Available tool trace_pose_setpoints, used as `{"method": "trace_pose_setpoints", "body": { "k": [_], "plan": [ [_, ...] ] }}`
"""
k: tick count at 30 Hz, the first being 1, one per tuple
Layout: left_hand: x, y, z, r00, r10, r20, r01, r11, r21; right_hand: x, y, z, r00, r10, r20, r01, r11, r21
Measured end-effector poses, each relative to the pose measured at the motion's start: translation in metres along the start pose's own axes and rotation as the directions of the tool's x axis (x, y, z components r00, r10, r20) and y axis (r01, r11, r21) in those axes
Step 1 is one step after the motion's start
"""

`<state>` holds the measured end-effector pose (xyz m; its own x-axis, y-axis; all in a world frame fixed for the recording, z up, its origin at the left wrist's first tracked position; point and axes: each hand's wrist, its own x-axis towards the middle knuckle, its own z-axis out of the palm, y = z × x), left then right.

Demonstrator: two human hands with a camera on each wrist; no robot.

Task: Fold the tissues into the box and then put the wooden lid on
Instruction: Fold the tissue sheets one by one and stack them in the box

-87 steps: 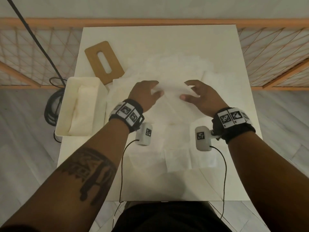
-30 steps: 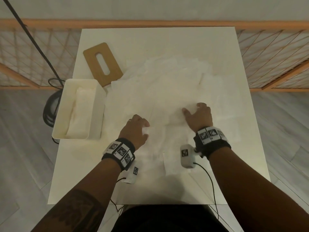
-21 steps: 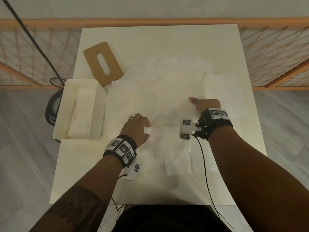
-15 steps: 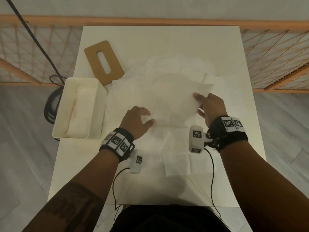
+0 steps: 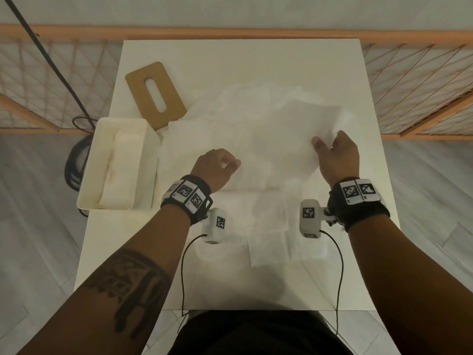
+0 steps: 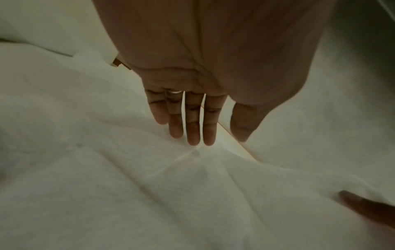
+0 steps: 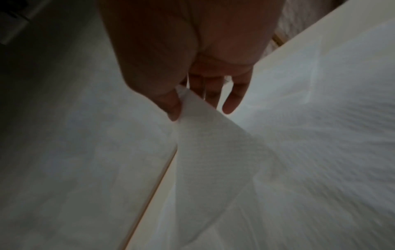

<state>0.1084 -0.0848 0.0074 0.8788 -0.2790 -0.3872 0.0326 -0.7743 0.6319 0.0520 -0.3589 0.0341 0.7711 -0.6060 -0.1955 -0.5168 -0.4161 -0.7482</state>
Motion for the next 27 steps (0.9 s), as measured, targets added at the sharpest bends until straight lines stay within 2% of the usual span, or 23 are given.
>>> {"method": "trace_pose_setpoints", "body": {
  "k": [2,3,4,7,9,10,11,12,14,16,18,21,24,27],
  "plan": [
    [0.001,0.007,-0.003,1.000,-0.017,-0.014,0.016,0.993,-0.117,-0.005,-0.005,-0.009,0.996,-0.092,-0.014,0.092,0.995,0.045],
    [0.001,0.012,-0.005,0.999,-0.033,0.022,0.035,0.989,-0.142,-0.008,-0.006,-0.014,0.993,-0.118,-0.026,0.120,0.990,0.071],
    [0.001,0.018,-0.007,0.996,-0.038,0.075,0.047,0.992,-0.119,-0.009,-0.007,-0.019,0.992,-0.125,-0.033,0.127,0.987,0.097],
    [0.001,0.027,-0.007,0.979,-0.069,0.192,0.048,0.993,0.110,-0.011,-0.013,-0.031,0.990,-0.143,-0.014,0.143,0.967,0.212],
    [0.001,0.030,-0.006,0.983,-0.077,0.170,0.055,0.990,0.130,-0.016,-0.022,-0.037,0.986,-0.143,0.090,0.100,0.923,0.372],
    [0.001,0.030,-0.006,0.987,-0.065,0.147,0.058,0.997,0.047,-0.019,-0.027,-0.038,0.973,-0.154,0.170,0.063,0.893,0.446],
    [0.001,0.031,-0.006,0.989,-0.059,0.139,0.075,0.990,-0.120,-0.024,-0.032,-0.039,0.952,-0.173,0.254,0.023,0.865,0.501],
    [-0.002,0.035,-0.008,0.987,-0.063,0.151,0.111,0.936,-0.335,-0.027,-0.037,-0.040,0.923,-0.197,0.330,-0.017,0.837,0.547],
    [-0.009,0.041,-0.012,0.971,-0.070,0.229,0.208,0.719,-0.663,-0.032,-0.042,-0.038,0.861,-0.235,0.450,-0.123,0.764,0.634],
    [-0.018,0.040,-0.014,0.954,-0.055,0.294,0.276,0.538,-0.796,-0.034,-0.042,-0.034,0.818,-0.240,0.523,-0.207,0.726,0.656],
    [-0.026,0.034,-0.017,0.929,-0.050,0.368,0.357,0.393,-0.848,-0.033,-0.039,-0.030,0.789,-0.240,0.565,-0.252,0.712,0.655],
    [-0.036,0.023,-0.020,0.880,-0.085,0.467,0.467,0.325,-0.822,-0.033,-0.030,-0.024,0.767,-0.211,0.606,-0.321,0.691,0.648],
    [-0.041,0.005,-0.017,0.825,-0.137,0.549,0.561,0.313,-0.766,-0.035,-0.020,-0.016,0.746,-0.161,0.646,-0.386,0.687,0.616],
    [-0.053,-0.006,-0.011,0.797,-0.144,0.586,0.598,0.322,-0.734,-0.038,-0.014,-0.009,0.730,-0.131,0.671,-0.421,0.687,0.592]
  ]
}}
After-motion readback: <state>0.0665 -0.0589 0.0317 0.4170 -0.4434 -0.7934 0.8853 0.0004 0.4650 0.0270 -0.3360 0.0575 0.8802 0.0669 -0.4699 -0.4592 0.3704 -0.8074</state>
